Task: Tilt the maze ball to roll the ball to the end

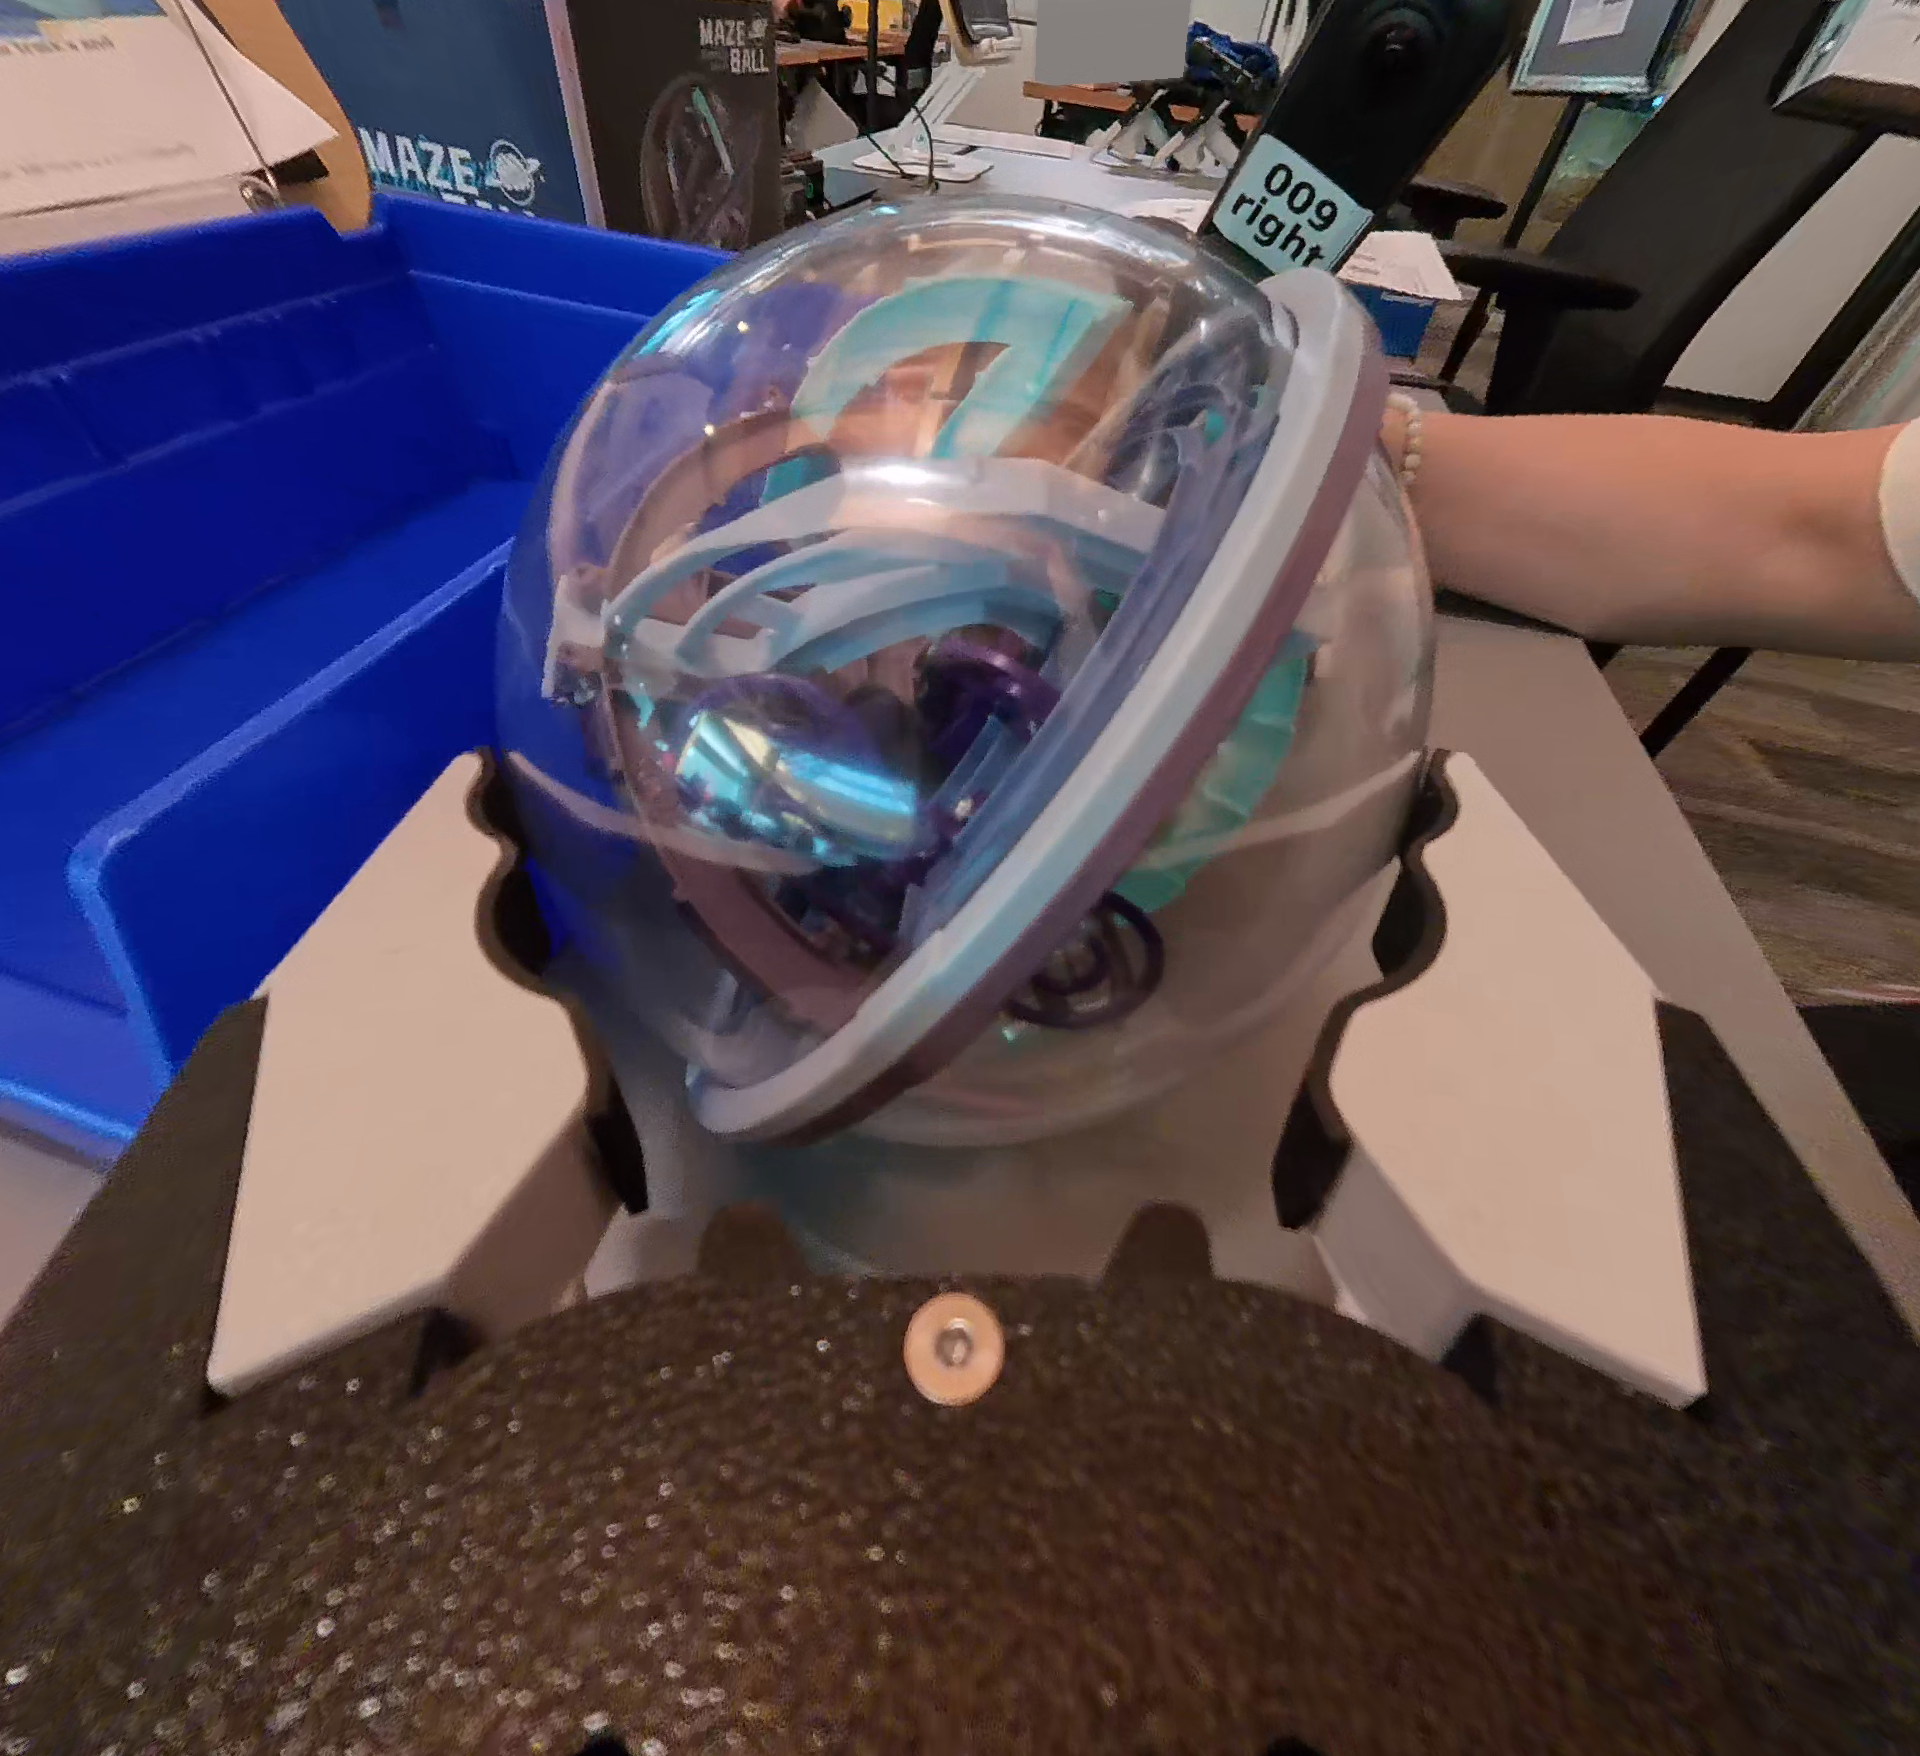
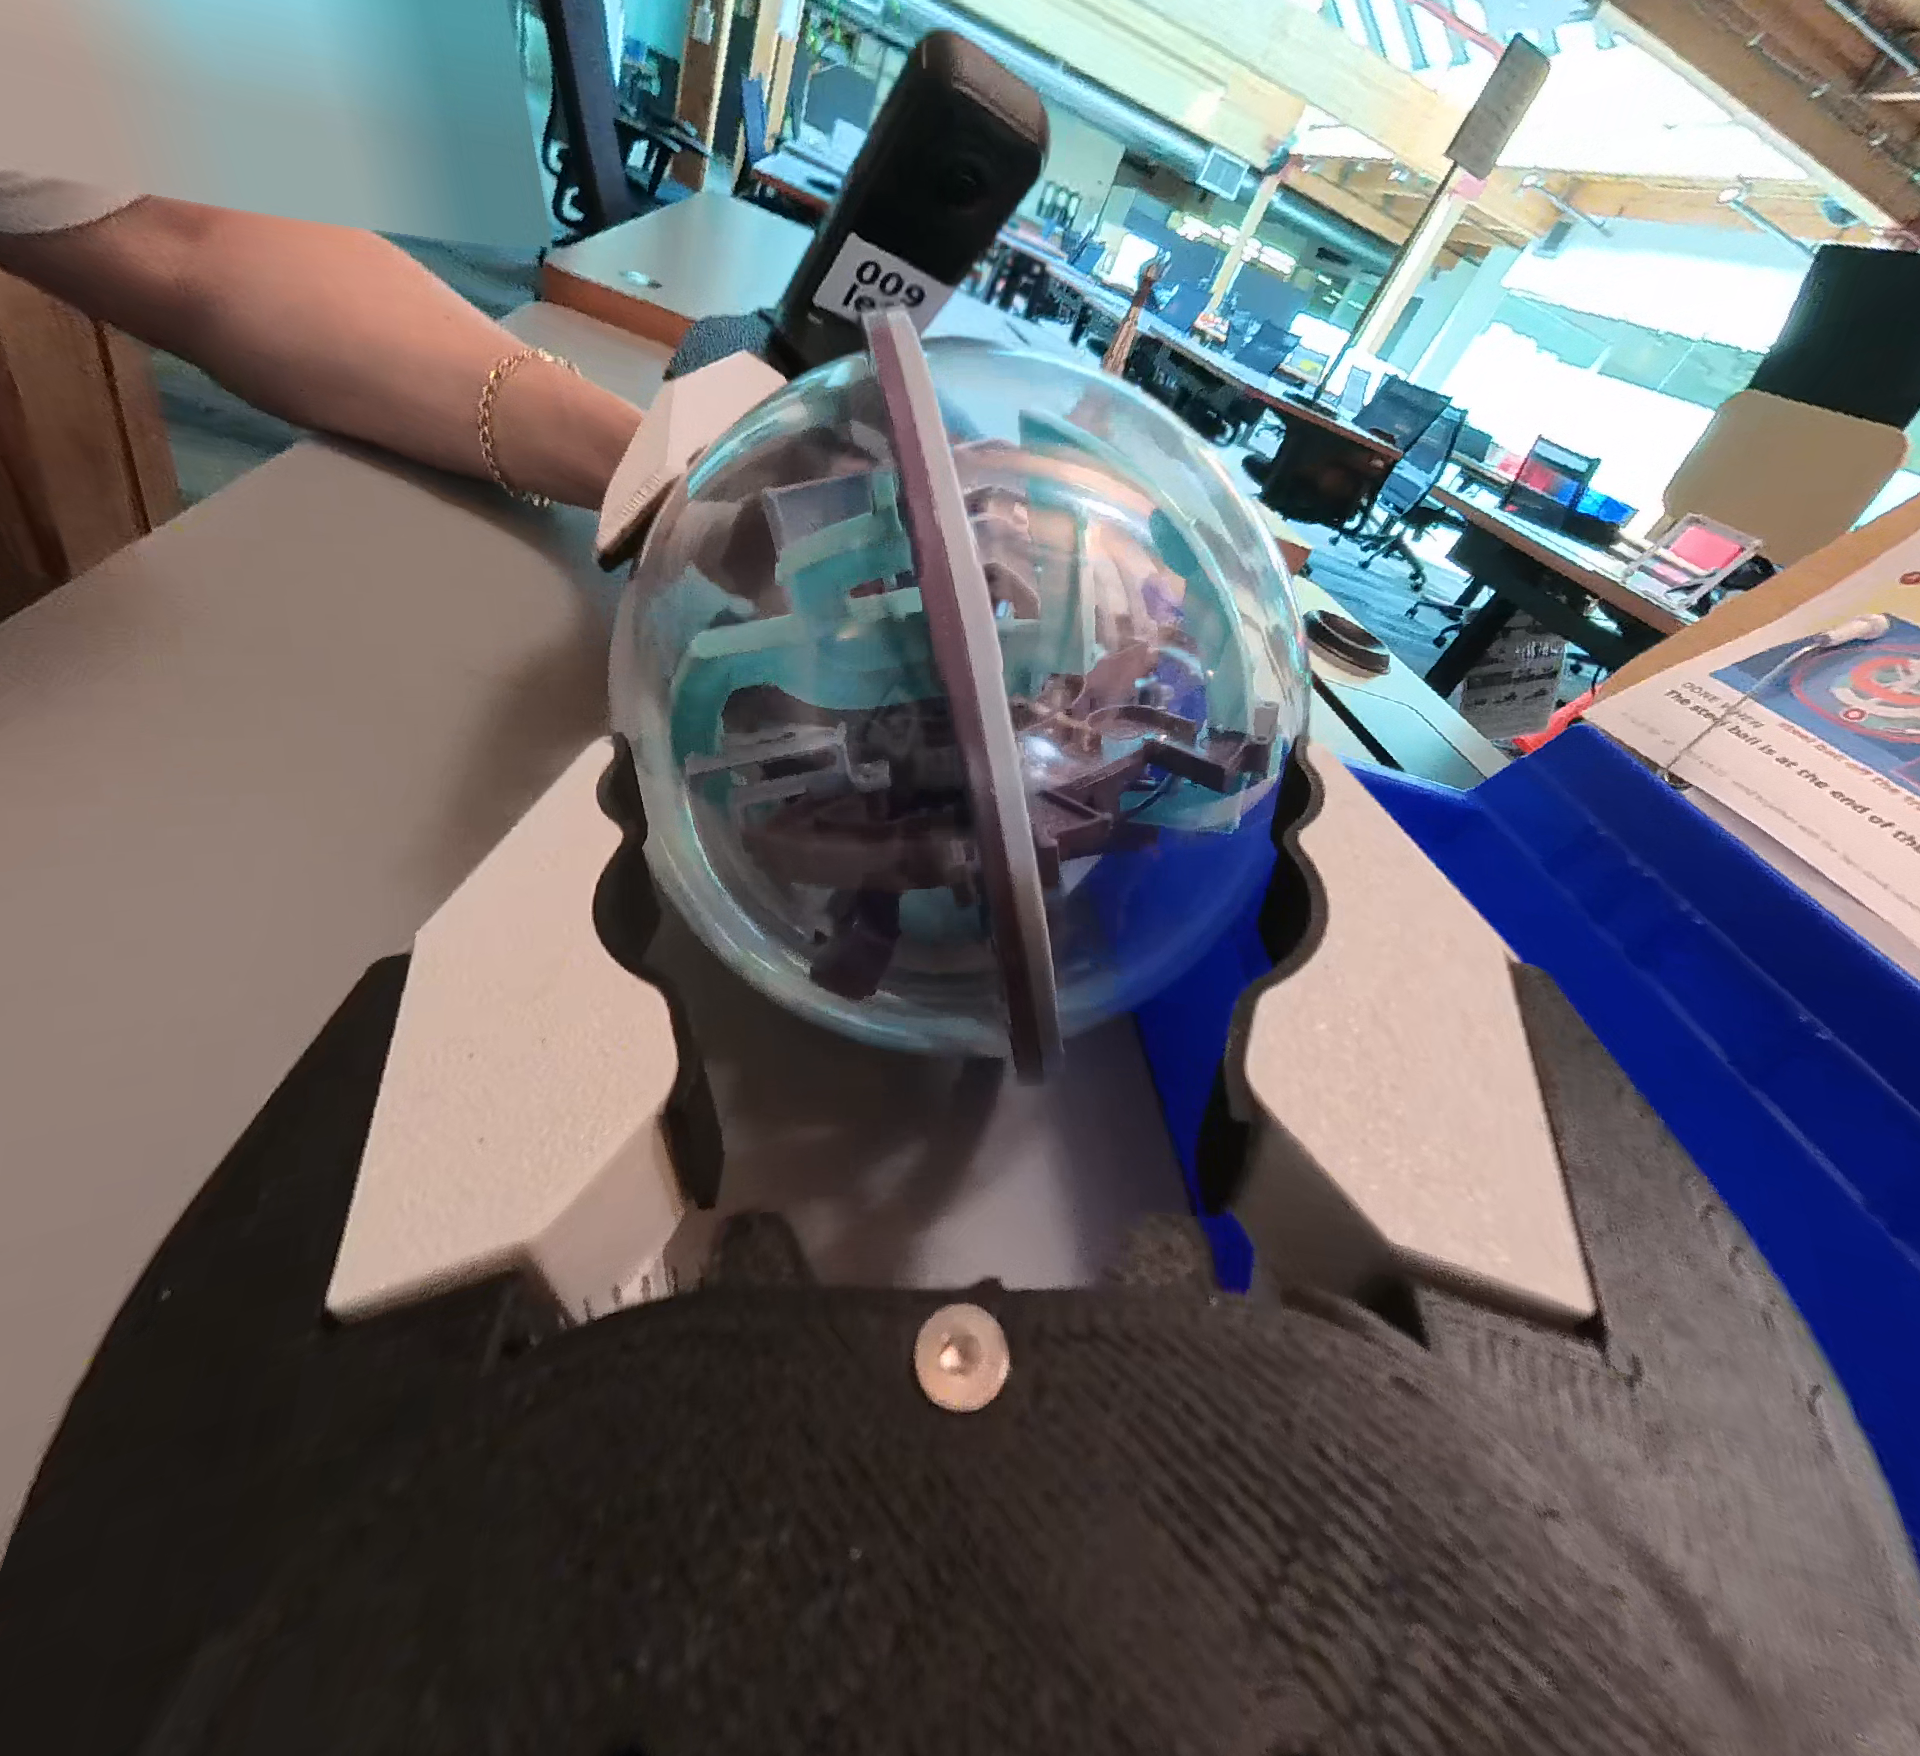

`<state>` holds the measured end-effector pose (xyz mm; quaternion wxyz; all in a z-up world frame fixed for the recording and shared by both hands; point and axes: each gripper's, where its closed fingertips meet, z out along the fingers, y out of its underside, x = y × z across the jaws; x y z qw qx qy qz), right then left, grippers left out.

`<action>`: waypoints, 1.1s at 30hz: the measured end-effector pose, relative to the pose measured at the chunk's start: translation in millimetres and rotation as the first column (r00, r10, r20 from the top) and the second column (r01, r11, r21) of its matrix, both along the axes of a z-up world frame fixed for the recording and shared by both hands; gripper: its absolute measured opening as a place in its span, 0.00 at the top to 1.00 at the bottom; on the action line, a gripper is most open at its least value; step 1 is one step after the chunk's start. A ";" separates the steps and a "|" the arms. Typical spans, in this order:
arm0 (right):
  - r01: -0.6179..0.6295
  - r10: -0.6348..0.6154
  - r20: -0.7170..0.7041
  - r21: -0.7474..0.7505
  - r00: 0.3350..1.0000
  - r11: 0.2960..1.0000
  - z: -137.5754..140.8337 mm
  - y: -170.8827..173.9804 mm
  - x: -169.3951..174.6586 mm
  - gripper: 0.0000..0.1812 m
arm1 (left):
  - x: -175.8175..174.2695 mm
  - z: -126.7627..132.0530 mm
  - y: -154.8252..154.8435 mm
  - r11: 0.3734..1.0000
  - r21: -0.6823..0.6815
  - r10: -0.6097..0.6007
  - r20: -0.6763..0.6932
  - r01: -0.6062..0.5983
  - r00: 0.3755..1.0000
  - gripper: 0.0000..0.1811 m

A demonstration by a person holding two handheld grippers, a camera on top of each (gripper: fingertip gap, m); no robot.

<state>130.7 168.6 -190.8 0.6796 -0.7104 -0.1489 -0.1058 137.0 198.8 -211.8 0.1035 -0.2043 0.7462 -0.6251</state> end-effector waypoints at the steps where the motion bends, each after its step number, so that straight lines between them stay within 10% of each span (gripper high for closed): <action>1: -0.006 0.006 0.006 -0.006 1.000 1.000 -0.8 -0.3 0.5 0.34 | 0.1 0.5 -1.0 1.000 0.003 0.003 0.011 -0.004 1.000 0.13; 33: 0.194 -0.098 0.422 -0.192 0.902 0.962 -14.3 -15.7 -5.3 0.27 | -7.6 -9.7 -15.3 0.966 0.245 0.009 0.308 -0.088 0.951 0.16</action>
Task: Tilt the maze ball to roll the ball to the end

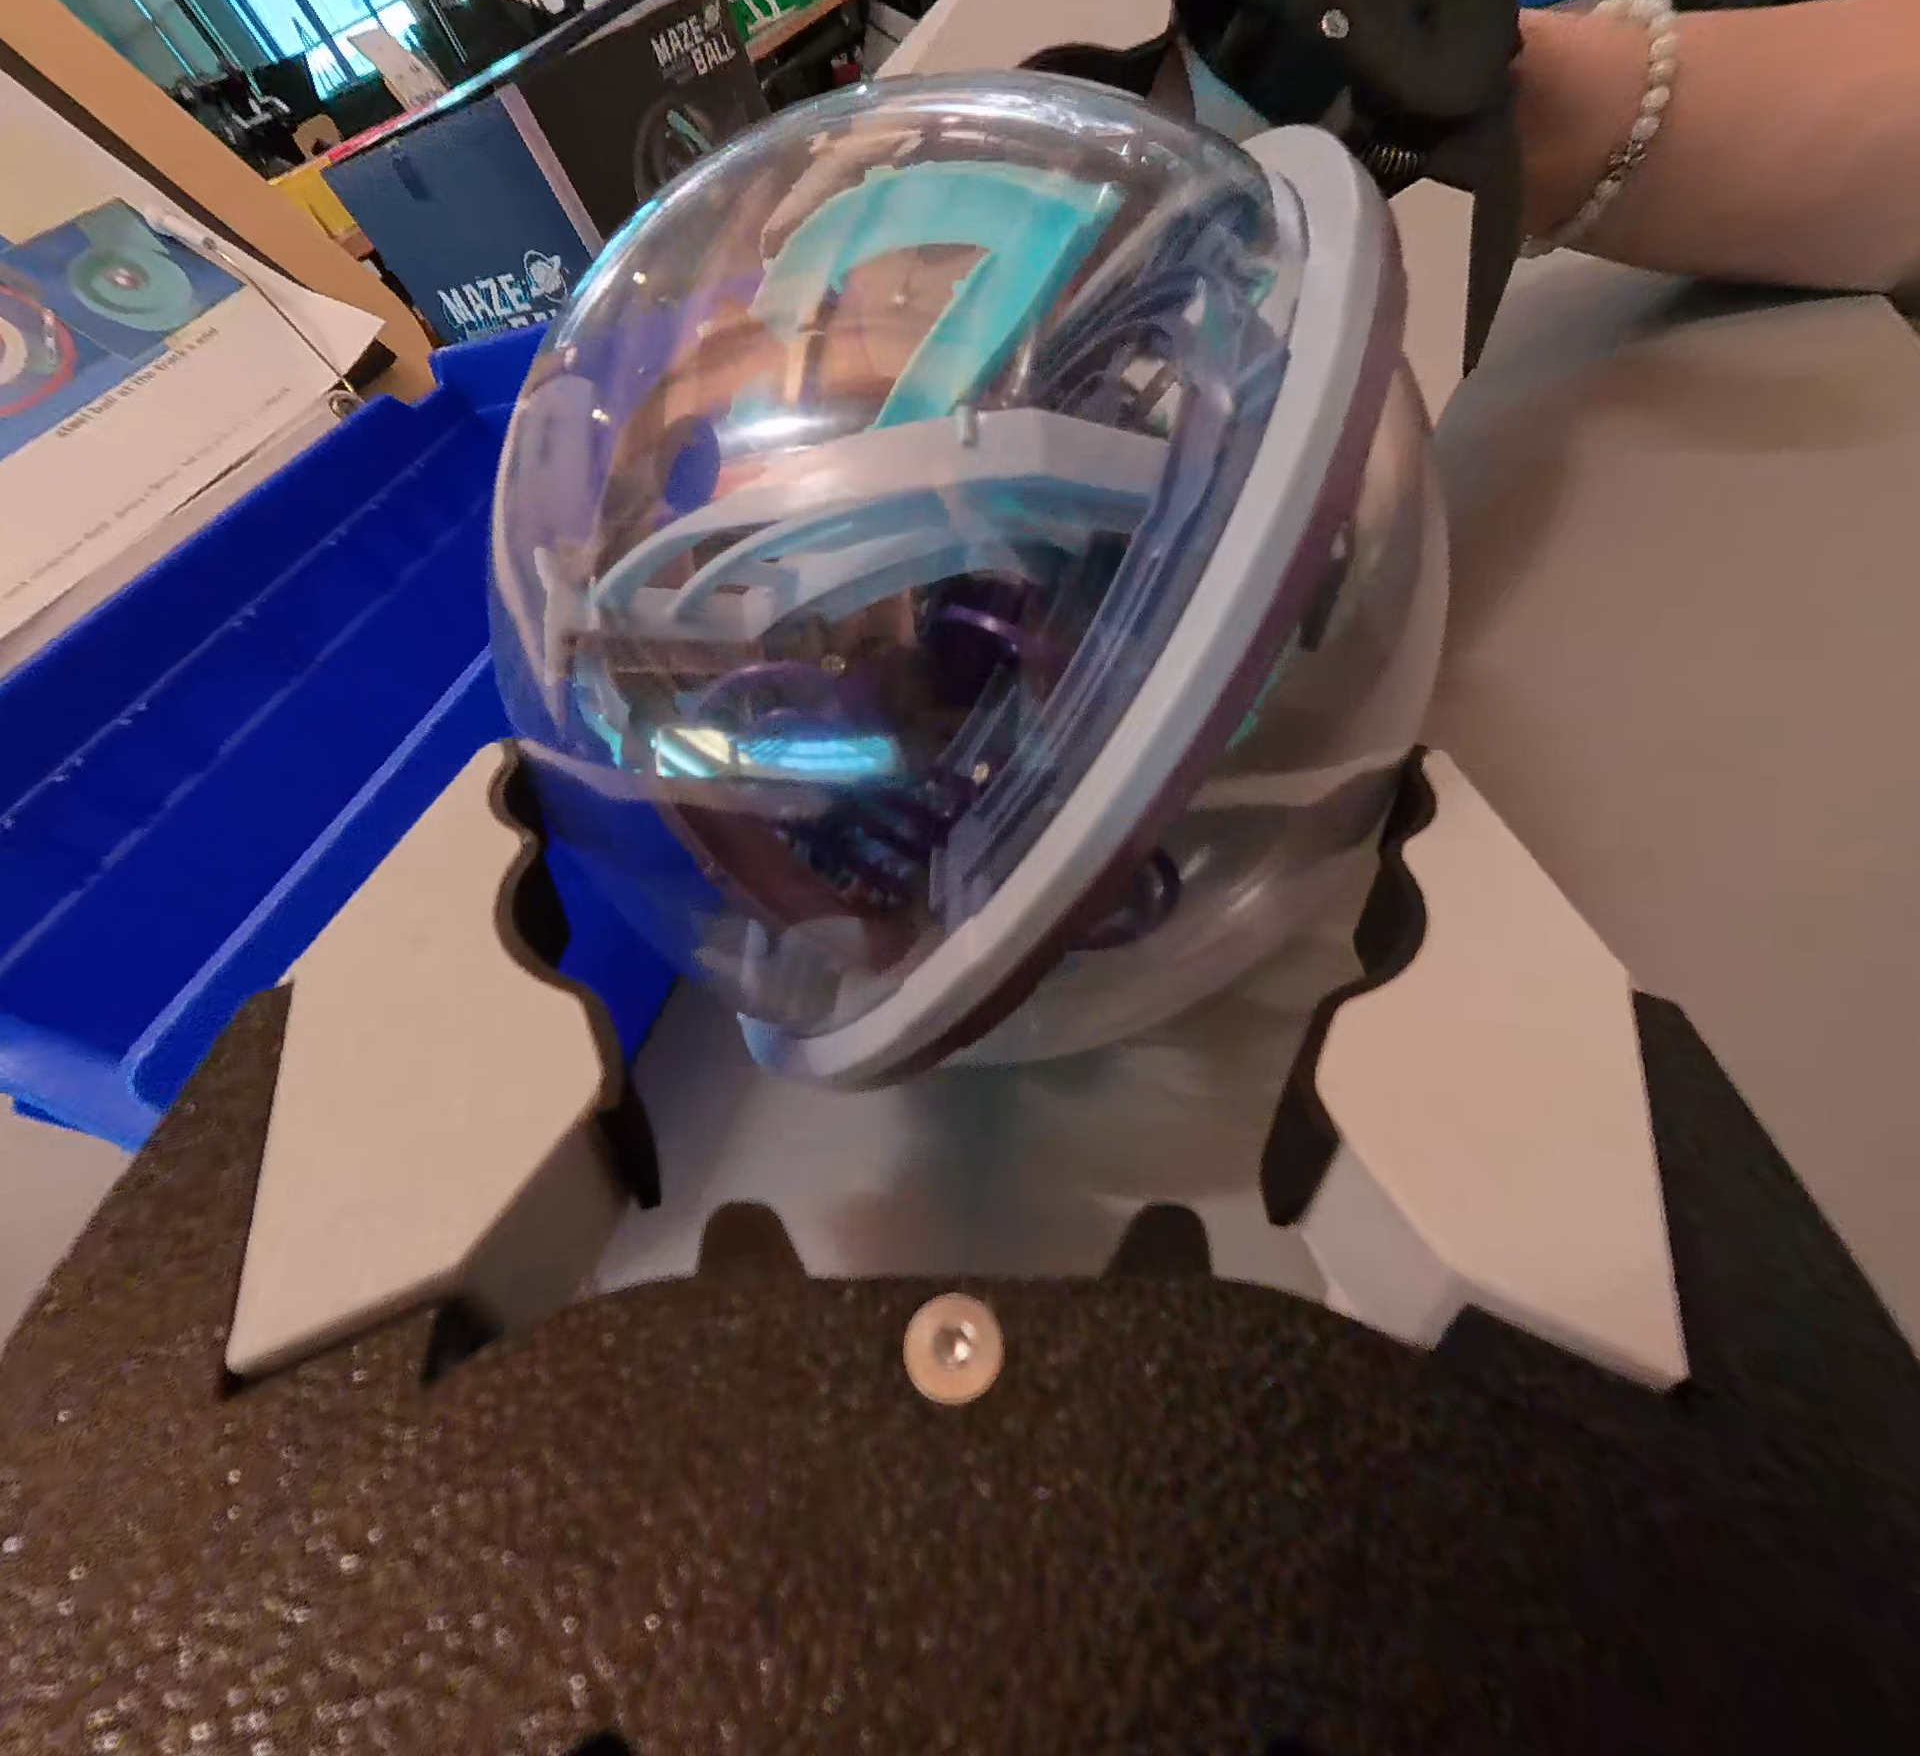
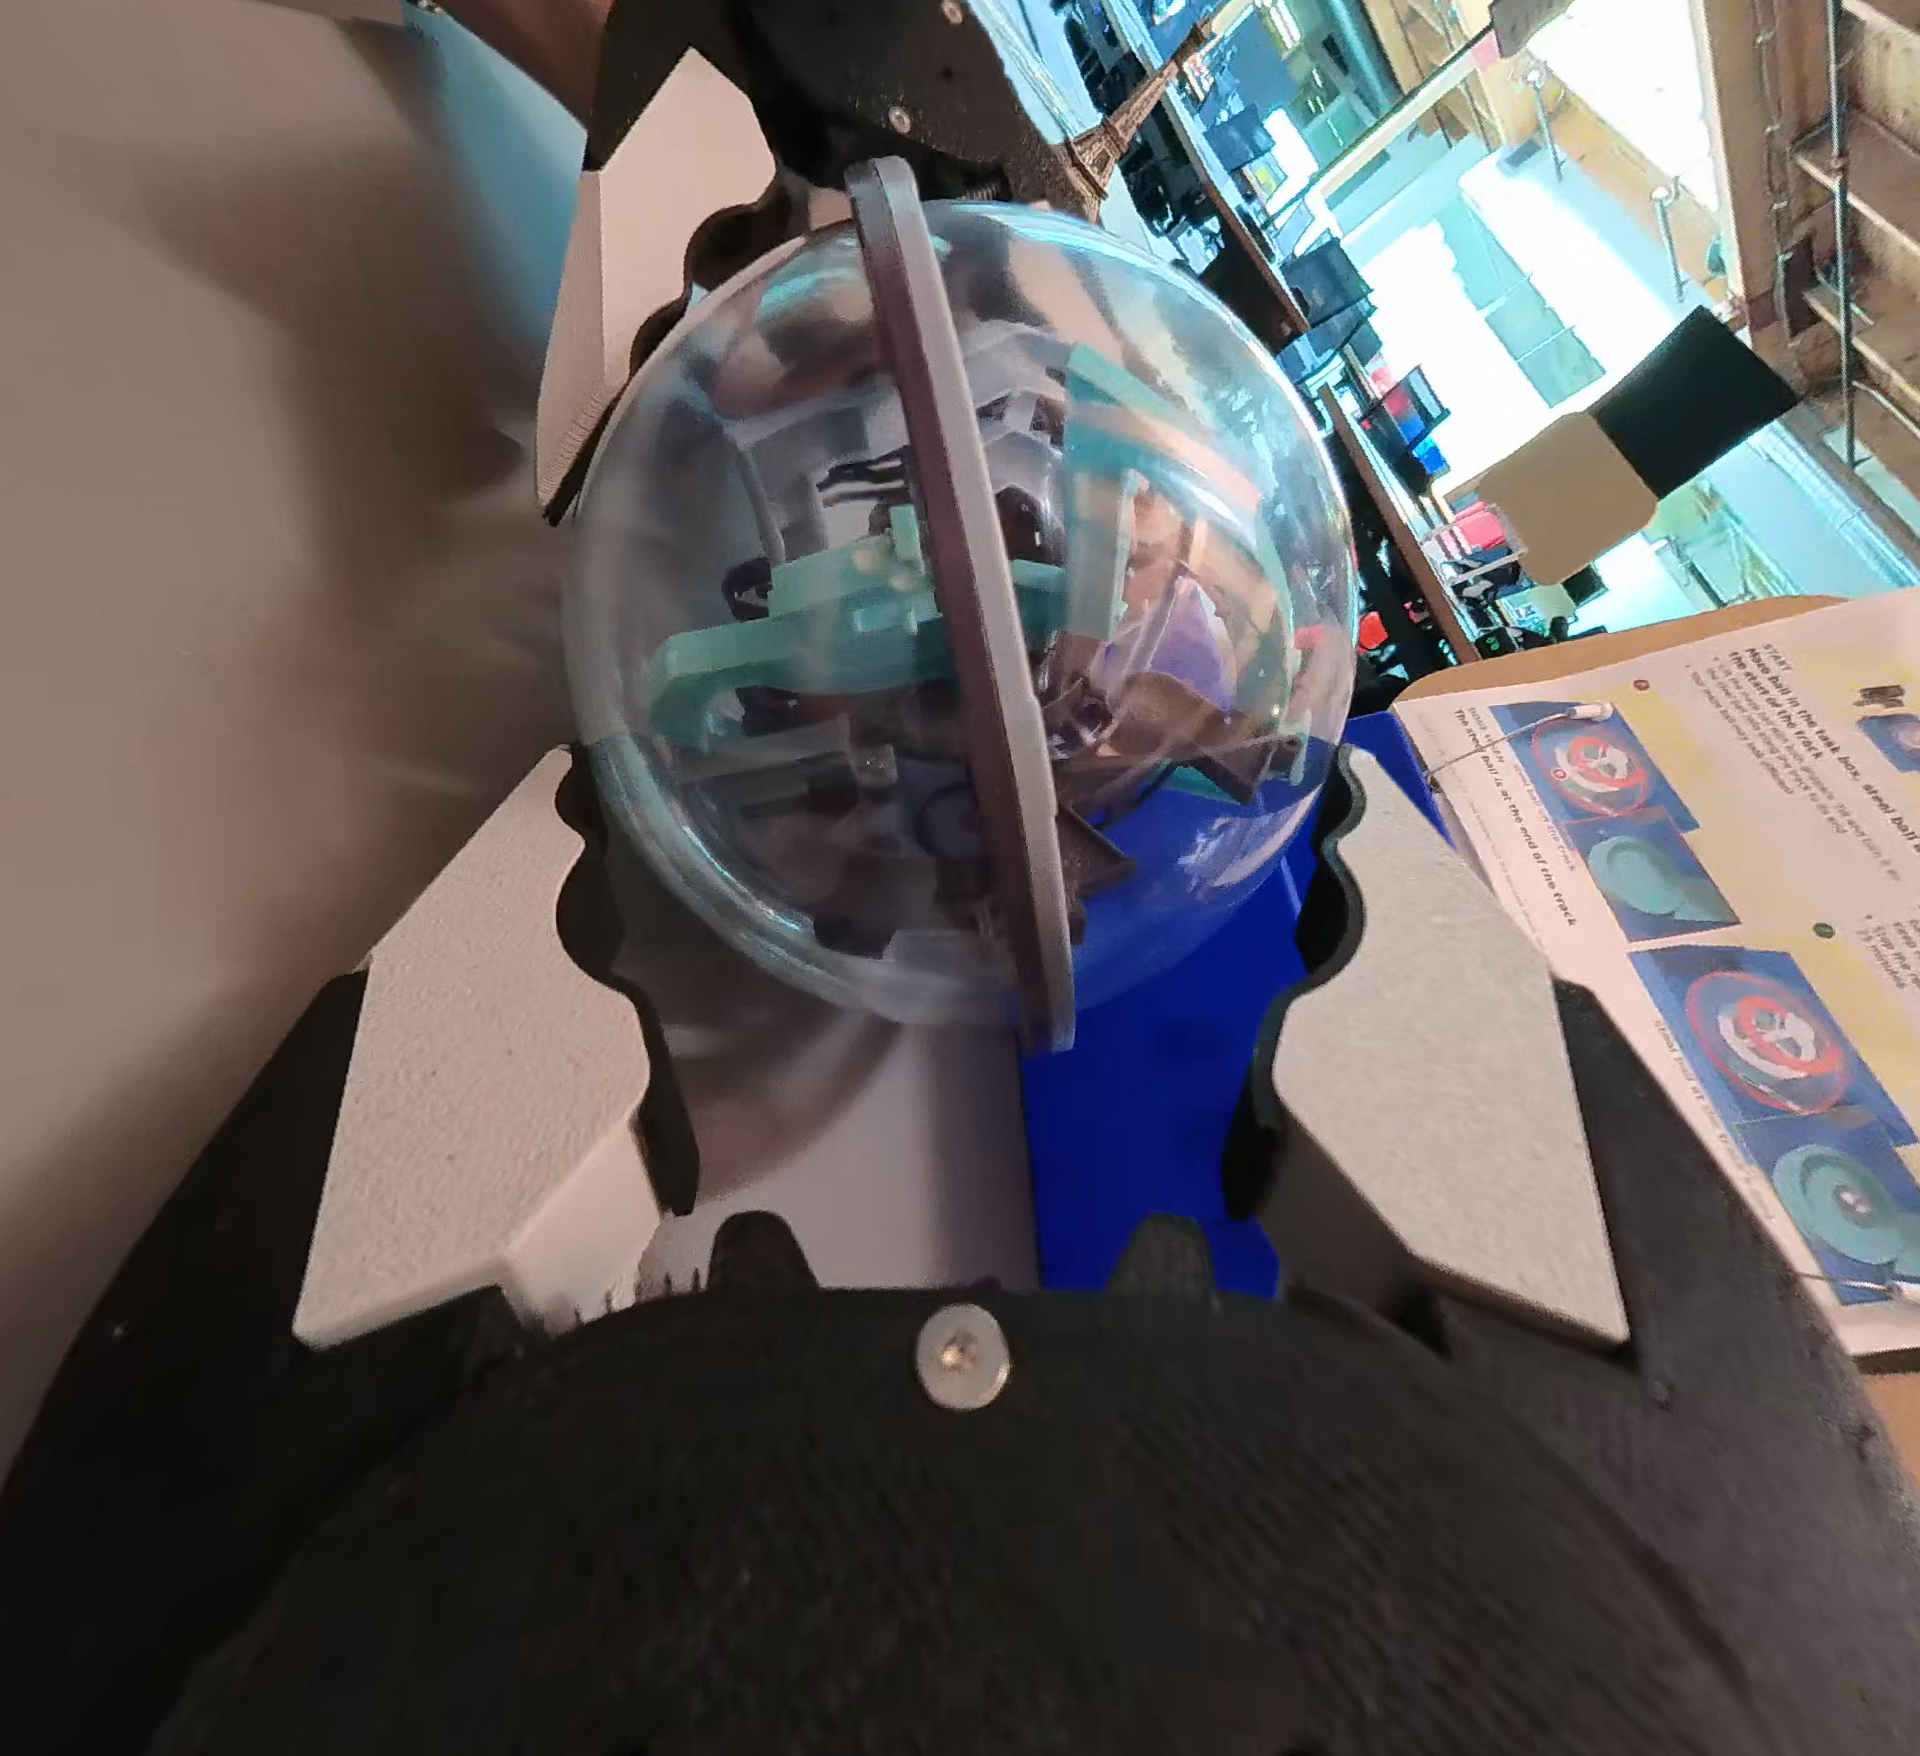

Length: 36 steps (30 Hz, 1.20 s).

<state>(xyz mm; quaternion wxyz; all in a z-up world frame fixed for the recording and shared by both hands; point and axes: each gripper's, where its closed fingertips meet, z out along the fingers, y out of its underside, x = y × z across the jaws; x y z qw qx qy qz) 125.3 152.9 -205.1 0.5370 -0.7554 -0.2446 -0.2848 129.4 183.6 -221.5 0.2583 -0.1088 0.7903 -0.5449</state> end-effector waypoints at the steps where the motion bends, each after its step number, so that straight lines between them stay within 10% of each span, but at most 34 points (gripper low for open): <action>1: 0.005 -0.005 -0.009 0.000 1.000 1.000 -0.7 0.0 1.3 0.27 | 0.5 1.5 -0.2 1.000 -0.013 0.002 0.005 -0.002 1.000 0.16; 36: 0.190 -0.173 0.088 -0.261 0.981 0.946 -48.8 -5.0 28.0 0.53 | -14.2 46.9 4.5 0.952 -0.286 -0.100 0.031 0.105 0.994 0.18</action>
